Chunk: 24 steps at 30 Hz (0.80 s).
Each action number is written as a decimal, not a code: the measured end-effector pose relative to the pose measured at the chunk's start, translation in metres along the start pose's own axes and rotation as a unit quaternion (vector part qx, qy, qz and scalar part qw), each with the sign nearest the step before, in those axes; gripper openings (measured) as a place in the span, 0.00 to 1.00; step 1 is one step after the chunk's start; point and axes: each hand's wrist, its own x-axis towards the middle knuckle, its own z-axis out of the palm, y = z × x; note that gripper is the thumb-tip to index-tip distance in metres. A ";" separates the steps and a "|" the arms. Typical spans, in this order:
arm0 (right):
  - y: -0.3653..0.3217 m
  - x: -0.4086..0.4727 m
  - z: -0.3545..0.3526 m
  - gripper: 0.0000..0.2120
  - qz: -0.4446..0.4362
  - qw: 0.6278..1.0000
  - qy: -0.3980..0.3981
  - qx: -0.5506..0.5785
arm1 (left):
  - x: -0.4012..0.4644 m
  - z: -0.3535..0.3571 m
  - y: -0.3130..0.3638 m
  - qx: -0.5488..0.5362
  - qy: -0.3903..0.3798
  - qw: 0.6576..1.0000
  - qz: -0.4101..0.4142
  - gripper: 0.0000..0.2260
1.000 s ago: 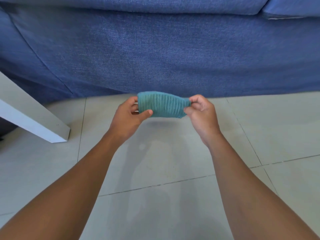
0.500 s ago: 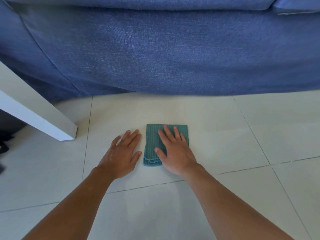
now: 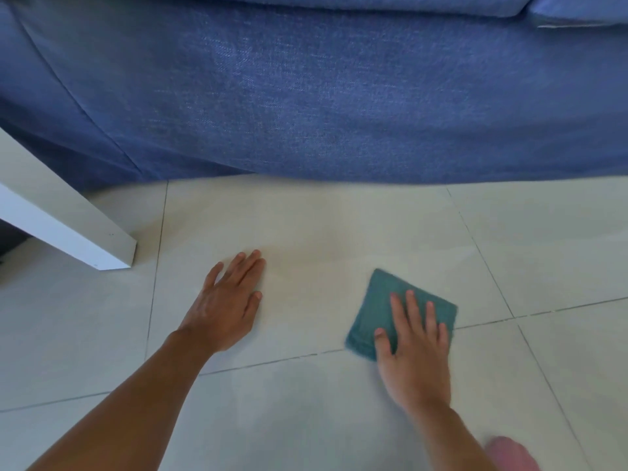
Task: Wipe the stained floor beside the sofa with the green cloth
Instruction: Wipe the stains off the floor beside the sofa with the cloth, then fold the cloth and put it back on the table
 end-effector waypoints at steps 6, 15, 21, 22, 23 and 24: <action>-0.045 0.040 0.001 0.33 0.024 1.000 -0.008 0.012 | 0.002 -0.006 0.000 -0.027 0.007 1.000 -0.002 0.24; -0.119 -0.007 0.004 0.16 -0.070 0.938 0.073 0.332 | -0.001 -0.023 0.013 -0.080 0.096 0.991 -0.039 0.15; -0.088 0.008 -0.018 0.16 0.143 0.928 0.088 0.334 | 0.016 -0.021 0.039 -0.135 0.048 0.984 -0.108 0.16; -0.089 0.009 -0.020 0.17 0.155 0.924 0.065 0.342 | 0.020 -0.022 0.044 -0.144 0.037 0.982 -0.120 0.15; -0.092 0.009 -0.021 0.16 0.162 0.920 0.042 0.354 | 0.024 -0.023 0.048 -0.152 0.020 0.979 -0.135 0.14; -0.095 0.010 -0.021 0.12 0.161 0.920 0.025 0.357 | 0.028 -0.025 0.053 -0.162 -0.002 0.975 -0.151 0.12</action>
